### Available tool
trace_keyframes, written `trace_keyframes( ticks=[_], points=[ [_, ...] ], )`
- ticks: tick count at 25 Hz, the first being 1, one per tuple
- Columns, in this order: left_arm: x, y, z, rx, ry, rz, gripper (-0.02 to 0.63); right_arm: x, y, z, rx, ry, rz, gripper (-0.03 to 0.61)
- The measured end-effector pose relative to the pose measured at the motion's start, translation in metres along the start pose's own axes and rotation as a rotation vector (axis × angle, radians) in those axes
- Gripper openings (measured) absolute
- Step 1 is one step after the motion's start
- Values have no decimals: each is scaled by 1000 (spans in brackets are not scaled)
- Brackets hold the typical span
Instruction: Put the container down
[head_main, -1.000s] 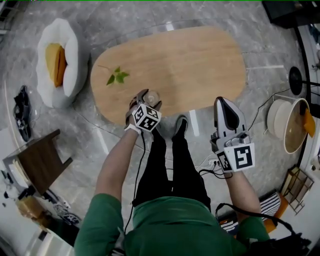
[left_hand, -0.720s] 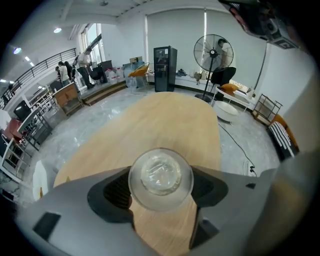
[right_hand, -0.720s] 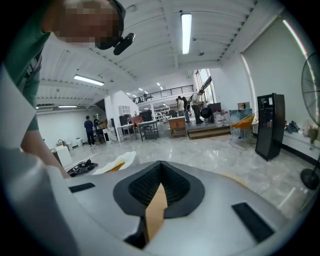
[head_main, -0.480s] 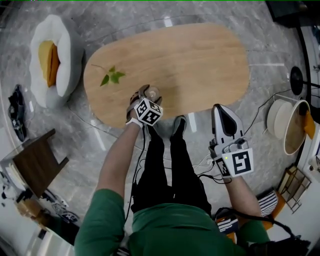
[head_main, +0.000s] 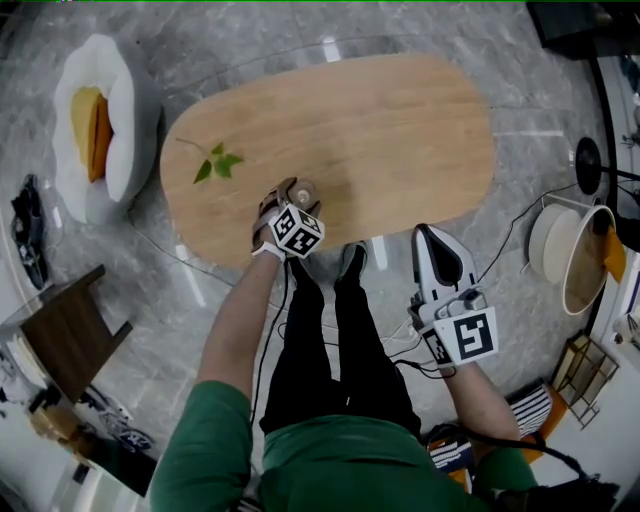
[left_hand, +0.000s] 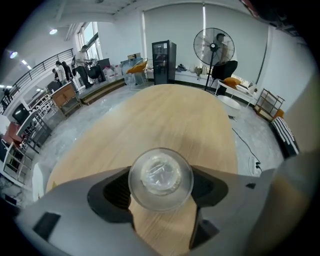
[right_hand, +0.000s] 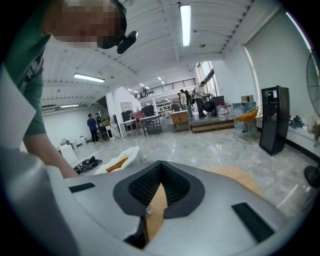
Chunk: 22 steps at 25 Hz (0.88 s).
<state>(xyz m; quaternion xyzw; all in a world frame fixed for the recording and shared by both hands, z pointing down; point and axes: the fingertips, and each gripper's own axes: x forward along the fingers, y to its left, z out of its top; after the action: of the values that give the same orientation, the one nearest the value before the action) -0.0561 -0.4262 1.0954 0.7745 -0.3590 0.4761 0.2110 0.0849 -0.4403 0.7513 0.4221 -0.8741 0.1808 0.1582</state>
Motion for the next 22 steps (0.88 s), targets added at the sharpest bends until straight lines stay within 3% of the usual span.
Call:
trace_keyframes(
  ticks=[8, 14, 22],
  points=[
    [7, -3, -6, 21, 4, 21, 343, 1, 8, -8, 1, 15, 24, 14],
    [6, 3, -7, -78, -22, 40, 344, -2, 8, -10, -9, 16, 31, 14],
    [-26, 2, -9, -88, -61, 74, 365, -10, 12, 8, -27, -19, 28, 14]
  ],
)
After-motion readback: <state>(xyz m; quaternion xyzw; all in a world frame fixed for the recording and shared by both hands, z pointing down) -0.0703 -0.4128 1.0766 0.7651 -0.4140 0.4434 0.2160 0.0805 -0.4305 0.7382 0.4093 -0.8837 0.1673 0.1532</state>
